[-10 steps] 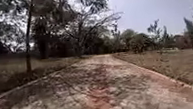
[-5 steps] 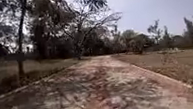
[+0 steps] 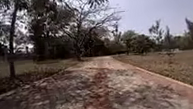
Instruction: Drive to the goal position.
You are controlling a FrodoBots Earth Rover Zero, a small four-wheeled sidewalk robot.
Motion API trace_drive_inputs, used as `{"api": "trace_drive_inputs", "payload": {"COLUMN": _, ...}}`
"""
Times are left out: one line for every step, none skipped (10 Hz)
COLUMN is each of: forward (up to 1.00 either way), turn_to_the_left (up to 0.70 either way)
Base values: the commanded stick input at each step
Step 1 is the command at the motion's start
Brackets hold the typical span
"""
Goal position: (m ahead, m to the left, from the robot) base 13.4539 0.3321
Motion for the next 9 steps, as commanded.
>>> {"api": "trace_drive_inputs", "payload": {"forward": 0.70, "turn_to_the_left": 0.00}}
{"api": "trace_drive_inputs", "payload": {"forward": 0.70, "turn_to_the_left": 0.00}}
{"api": "trace_drive_inputs", "payload": {"forward": 0.70, "turn_to_the_left": 0.00}}
{"api": "trace_drive_inputs", "payload": {"forward": 0.70, "turn_to_the_left": 0.00}}
{"api": "trace_drive_inputs", "payload": {"forward": 0.70, "turn_to_the_left": 0.00}}
{"api": "trace_drive_inputs", "payload": {"forward": 0.70, "turn_to_the_left": 0.00}}
{"api": "trace_drive_inputs", "payload": {"forward": 0.70, "turn_to_the_left": 0.00}}
{"api": "trace_drive_inputs", "payload": {"forward": 0.70, "turn_to_the_left": 0.00}}
{"api": "trace_drive_inputs", "payload": {"forward": 0.70, "turn_to_the_left": 0.00}}
